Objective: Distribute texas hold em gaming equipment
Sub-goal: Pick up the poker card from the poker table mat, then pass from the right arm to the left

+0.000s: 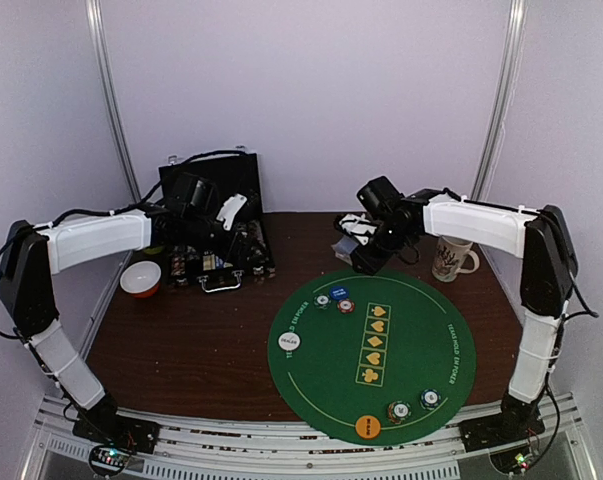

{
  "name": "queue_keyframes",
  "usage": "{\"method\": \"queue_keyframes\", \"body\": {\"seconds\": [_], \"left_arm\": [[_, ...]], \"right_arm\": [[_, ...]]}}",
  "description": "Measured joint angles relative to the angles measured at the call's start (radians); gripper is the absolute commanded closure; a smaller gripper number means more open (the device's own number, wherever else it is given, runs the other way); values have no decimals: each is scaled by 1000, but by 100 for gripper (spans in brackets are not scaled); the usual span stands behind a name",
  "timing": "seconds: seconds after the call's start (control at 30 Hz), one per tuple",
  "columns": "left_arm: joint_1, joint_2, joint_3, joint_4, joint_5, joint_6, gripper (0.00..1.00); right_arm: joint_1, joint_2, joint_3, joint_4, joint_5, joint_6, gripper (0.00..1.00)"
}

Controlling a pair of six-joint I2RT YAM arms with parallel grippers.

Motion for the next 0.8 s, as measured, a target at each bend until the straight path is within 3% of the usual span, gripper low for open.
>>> {"method": "queue_keyframes", "body": {"seconds": [0.37,0.8], "left_arm": [[36,-97,-68,202,312,-220,12],[36,-117,-166,270,484,-311,15]], "right_arm": [[345,-63,125,-30,87,-95,55],[438,-39,216,-44,200,-151,56]]}}
